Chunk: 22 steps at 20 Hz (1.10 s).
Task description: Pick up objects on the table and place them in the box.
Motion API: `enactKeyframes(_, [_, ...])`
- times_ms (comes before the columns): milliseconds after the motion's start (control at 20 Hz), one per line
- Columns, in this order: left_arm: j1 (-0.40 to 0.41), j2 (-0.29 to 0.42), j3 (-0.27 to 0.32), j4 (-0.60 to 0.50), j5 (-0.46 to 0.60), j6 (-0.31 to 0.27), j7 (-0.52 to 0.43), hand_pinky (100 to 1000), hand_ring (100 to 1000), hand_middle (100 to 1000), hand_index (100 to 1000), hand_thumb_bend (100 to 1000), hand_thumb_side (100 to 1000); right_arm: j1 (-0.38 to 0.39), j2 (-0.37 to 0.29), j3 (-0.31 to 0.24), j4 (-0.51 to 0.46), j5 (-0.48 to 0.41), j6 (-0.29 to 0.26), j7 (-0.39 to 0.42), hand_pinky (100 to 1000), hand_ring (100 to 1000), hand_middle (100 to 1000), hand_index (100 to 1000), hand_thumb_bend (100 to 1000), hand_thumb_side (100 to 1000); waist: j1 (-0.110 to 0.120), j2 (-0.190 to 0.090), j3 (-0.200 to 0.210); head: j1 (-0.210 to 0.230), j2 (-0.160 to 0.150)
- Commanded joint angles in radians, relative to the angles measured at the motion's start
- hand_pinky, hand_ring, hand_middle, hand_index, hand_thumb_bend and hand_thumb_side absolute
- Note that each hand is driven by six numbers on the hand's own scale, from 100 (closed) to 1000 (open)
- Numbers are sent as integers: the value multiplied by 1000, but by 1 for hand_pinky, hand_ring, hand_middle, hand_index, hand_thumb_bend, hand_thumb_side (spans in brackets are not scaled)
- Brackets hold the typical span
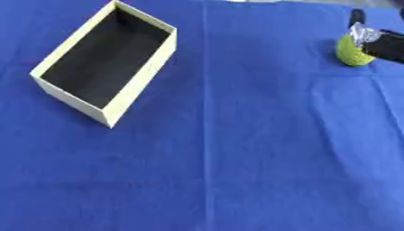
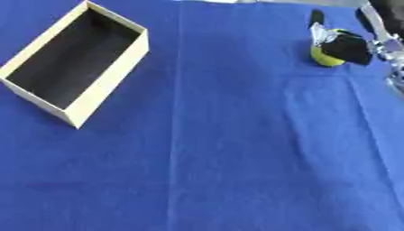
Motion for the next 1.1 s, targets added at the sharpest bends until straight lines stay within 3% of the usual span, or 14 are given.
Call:
enactKeyframes(50, [-13, 54, 0, -14, 0, -18, 22, 723, 548, 570, 592, 418, 234, -9, -36, -23, 48, 15, -23, 50, 859, 906, 845, 912, 165, 559, 7, -25, -1, 0, -10])
enactKeyframes(200, [-14, 62, -3, -14, -3, -22, 27, 721, 548, 570, 592, 420, 231, -13, -39, -27, 89, 30, -45, 100, 867, 913, 845, 922, 194, 529, 8, -26, -1, 0, -10])
enactKeyframes(500, [-10, 64, -6, -14, -9, -22, 29, 721, 548, 570, 592, 418, 232, -52, -46, -58, 136, 5, -63, 195, 869, 903, 842, 939, 257, 359, 7, -30, -4, 4, -10])
enactKeyframes(600, [-9, 64, -7, -14, -9, -21, 28, 721, 548, 570, 592, 417, 232, -66, -57, -58, 159, -11, -66, 227, 870, 904, 847, 941, 321, 325, 6, -32, -5, 4, -10])
enactKeyframes(700, [-9, 64, -8, -14, -10, -20, 27, 721, 548, 570, 592, 417, 232, -83, -72, -49, 188, -21, -72, 259, 882, 914, 860, 929, 390, 235, 4, -35, -5, 4, -8])
enactKeyframes(1100, [-8, 67, -12, -14, -10, -17, 21, 720, 547, 569, 591, 414, 232, -174, -120, 0, 314, -18, -93, 387, 896, 926, 890, 949, 528, 109, -1, -42, -1, 3, -4])
